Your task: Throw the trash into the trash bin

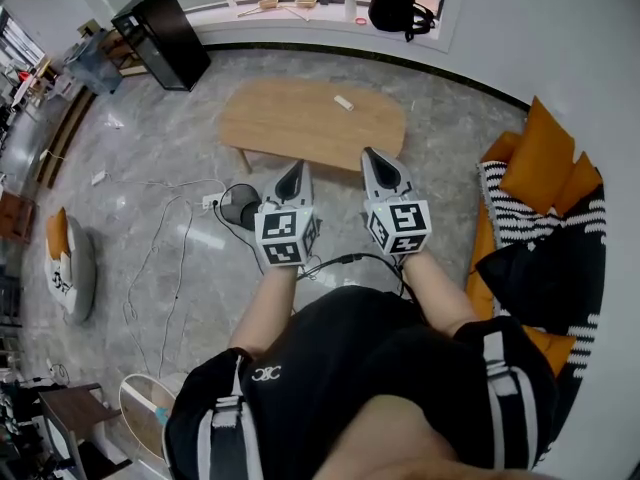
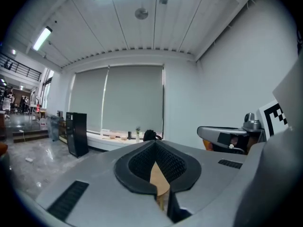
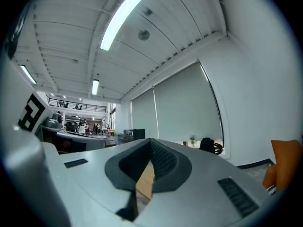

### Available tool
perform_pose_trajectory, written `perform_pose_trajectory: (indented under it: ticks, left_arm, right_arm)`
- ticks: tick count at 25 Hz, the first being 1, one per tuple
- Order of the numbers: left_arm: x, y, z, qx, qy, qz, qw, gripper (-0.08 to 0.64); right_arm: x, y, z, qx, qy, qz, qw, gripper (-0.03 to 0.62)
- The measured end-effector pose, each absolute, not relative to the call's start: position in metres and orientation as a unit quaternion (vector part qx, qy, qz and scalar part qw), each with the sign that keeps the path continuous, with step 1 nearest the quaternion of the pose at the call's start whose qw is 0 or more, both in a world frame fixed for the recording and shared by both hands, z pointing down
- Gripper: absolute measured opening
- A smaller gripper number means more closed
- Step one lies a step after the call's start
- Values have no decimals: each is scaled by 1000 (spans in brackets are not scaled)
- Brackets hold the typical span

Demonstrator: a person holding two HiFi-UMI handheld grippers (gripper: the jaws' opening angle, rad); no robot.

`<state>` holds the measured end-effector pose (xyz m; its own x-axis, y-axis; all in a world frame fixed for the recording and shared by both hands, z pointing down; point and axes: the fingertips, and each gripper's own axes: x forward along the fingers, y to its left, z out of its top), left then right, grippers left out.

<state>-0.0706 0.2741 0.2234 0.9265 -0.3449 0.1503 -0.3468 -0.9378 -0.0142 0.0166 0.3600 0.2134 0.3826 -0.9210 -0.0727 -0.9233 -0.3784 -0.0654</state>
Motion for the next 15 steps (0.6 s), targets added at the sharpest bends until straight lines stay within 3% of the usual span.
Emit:
perform_pose_trajectory:
  ticks: [15]
  left_arm:
    - [-37,278,229,975,-212,73,9,12]
  right_arm:
    - [74,390,223,-840,539,14,53,3]
